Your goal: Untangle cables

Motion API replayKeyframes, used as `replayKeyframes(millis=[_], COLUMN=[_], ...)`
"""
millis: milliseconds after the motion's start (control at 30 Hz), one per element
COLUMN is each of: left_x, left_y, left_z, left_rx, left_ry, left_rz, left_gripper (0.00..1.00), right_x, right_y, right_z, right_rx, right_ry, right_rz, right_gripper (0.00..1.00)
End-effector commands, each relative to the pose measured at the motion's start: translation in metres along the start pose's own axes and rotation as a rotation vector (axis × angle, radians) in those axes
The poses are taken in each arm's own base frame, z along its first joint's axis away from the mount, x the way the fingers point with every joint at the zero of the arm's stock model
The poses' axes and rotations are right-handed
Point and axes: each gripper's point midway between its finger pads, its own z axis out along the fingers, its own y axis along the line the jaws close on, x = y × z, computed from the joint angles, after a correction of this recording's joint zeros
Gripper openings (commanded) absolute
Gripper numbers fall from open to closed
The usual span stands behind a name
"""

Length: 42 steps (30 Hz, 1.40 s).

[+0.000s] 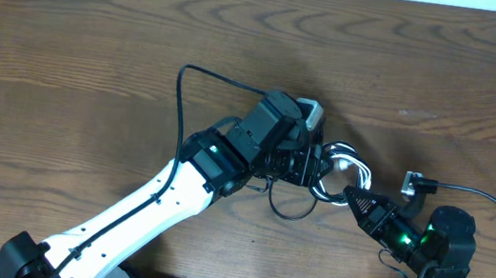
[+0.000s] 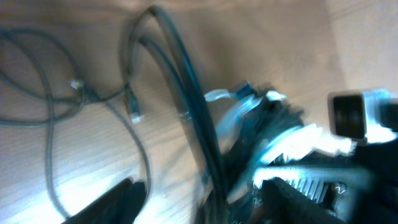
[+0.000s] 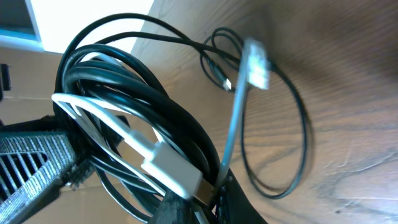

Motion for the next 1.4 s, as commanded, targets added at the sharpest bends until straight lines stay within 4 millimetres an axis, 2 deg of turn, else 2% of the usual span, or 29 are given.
replayKeyframes(millis=[0,133,233,300,333,467,767,867,933,967,1033,1067,1367], left_x=[-0.024,-0.031,-0.039,-0.043,-0.045,-0.050,-0.050,-0.044,-0.038,-0.034,-0.028,-0.026,-0.025], left_y=[0.022,0.031,0.043,0.048,0.049,0.033,0.028,0.027,0.027,0.029,0.033,0.036,0.048], left_z=[-0.007,-0.010,-0.015,-0.017,-0.018,-0.016,-0.014,-0.005,0.004,0.010,0.020,0.024,0.029], left_rx=[-0.147,-0.180,-0.191,-0.194,-0.189,-0.104,-0.092,-0.094,-0.102,-0.109,-0.123,-0.131,-0.171], left_ry=[-0.113,-0.145,-0.172,-0.189,-0.194,-0.190,-0.193,-0.166,-0.139,-0.122,-0.096,-0.087,-0.082], left_rz=[0.023,-0.022,-0.133,-0.201,-0.220,-0.208,-0.199,-0.193,-0.190,-0.189,-0.191,-0.196,-0.208], left_gripper=[0.72,0.74,0.75,0.86,0.87,0.87,0.85,0.76,0.64,0.52,0.20,0.08,0.08], right_x=[-0.007,-0.008,-0.008,-0.008,-0.008,-0.008,-0.006,-0.005,-0.004,-0.004,-0.002,-0.001,-0.001], right_y=[-0.001,0.000,0.000,0.000,0.000,0.000,0.001,0.001,0.002,0.002,0.003,0.003,-0.017], right_z=[-0.001,-0.001,-0.001,-0.001,-0.001,-0.001,-0.001,-0.001,-0.001,-0.001,-0.001,-0.001,-0.002], right_rx=[0.027,0.025,0.024,0.024,0.024,0.024,0.018,0.016,0.011,0.010,0.004,0.004,0.094], right_ry=[-0.041,-0.045,-0.041,-0.041,-0.041,-0.041,-0.030,-0.028,-0.023,-0.021,-0.012,-0.008,-0.016], right_rz=[-0.096,-0.137,-0.182,-0.189,-0.189,-0.192,-0.214,-0.225,-0.225,-0.224,-0.224,-0.223,-0.157], right_gripper=[0.01,0.01,0.01,0.01,0.01,0.01,0.01,0.01,0.01,0.01,0.01,0.01,0.01])
